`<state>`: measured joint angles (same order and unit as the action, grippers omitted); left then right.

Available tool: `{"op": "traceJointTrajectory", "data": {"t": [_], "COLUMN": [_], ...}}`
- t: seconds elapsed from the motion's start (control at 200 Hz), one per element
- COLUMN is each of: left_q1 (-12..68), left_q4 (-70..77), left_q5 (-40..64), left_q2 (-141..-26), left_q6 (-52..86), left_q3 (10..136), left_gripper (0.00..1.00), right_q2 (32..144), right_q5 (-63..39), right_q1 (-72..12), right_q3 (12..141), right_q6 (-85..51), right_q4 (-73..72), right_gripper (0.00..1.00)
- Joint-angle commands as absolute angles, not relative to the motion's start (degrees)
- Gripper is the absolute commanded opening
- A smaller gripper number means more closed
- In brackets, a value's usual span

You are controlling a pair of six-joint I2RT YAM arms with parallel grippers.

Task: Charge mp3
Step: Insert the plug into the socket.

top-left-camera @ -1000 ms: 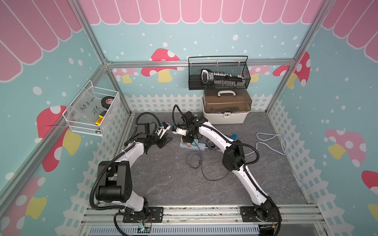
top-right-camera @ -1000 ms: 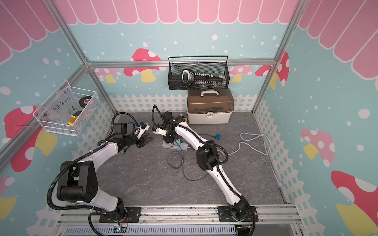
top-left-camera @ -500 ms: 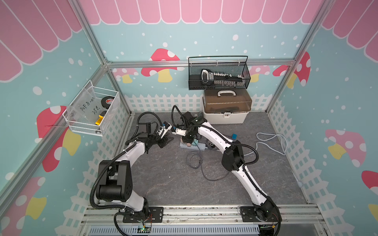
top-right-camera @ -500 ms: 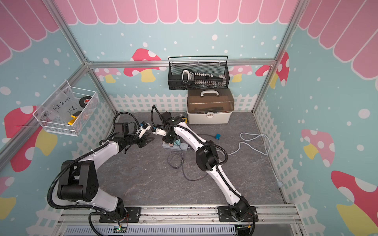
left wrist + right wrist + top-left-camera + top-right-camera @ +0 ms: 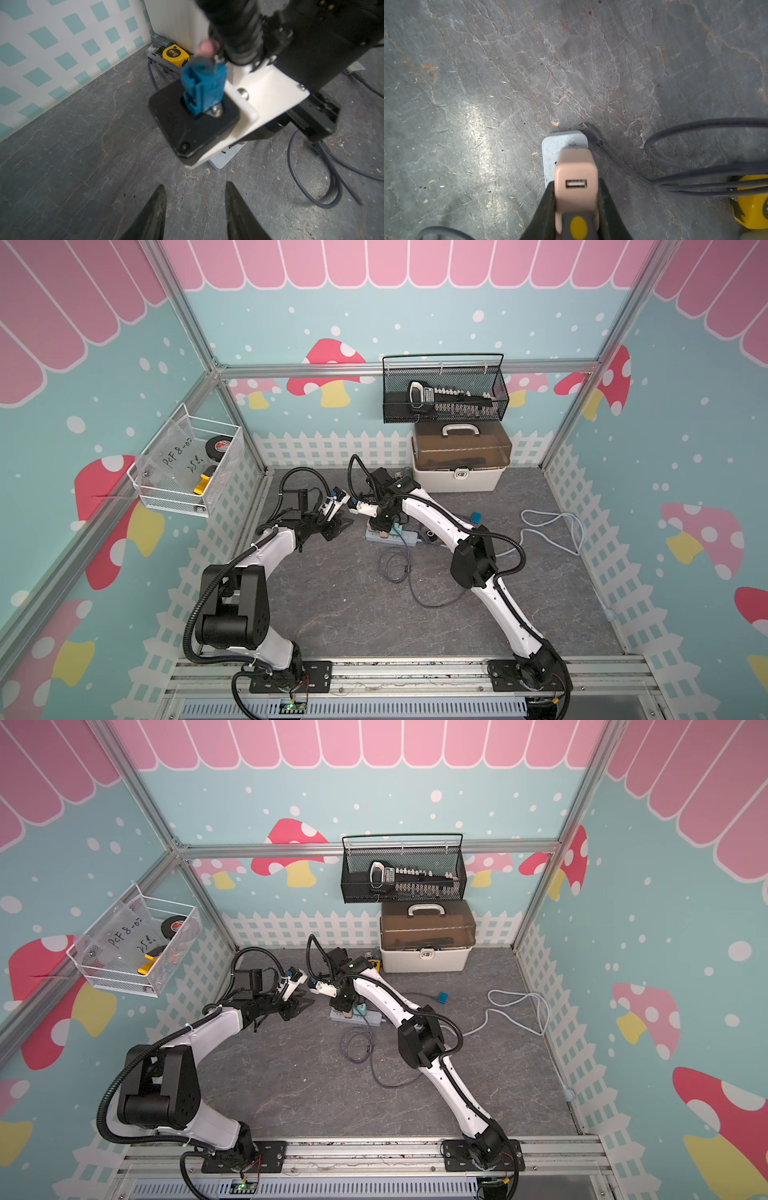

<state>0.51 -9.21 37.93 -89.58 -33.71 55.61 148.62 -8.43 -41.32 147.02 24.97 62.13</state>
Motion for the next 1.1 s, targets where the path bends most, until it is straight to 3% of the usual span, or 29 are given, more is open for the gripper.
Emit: {"op": "traceJointTrajectory", "data": {"t": [0.0, 0.235, 0.455, 0.805, 1.096], "left_q1": [0.79, 0.89, 1.72, 4.70, 6.41], "left_q4": [-8.96, -6.18, -1.49, 5.20, 5.33], "left_q5": [36.12, 34.25, 30.47, 19.73, 17.46], "left_q2": [-87.07, -84.08, -81.67, -84.18, -83.94], "left_q6": [-31.00, -25.88, -16.77, 2.06, 4.01], "left_q3": [55.88, 53.70, 50.83, 47.02, 46.18], "left_gripper": [0.44, 0.44, 0.44, 0.43, 0.43], "right_q2": [154.02, 149.18, 146.15, 141.62, 141.84], "right_q5": [-1.70, -4.30, -5.70, -7.33, -11.48], "right_q1": [-39.91, -39.61, -39.56, -39.58, -39.46], "right_q3": [143.22, 143.00, 142.33, 134.34, 133.67], "right_q6": [22.96, 20.29, 18.99, 26.32, 30.86], "right_q4": [76.83, 69.56, 64.26, 58.26, 55.81], "right_gripper": [0.14, 0.38, 0.47, 0.51, 0.51]}}
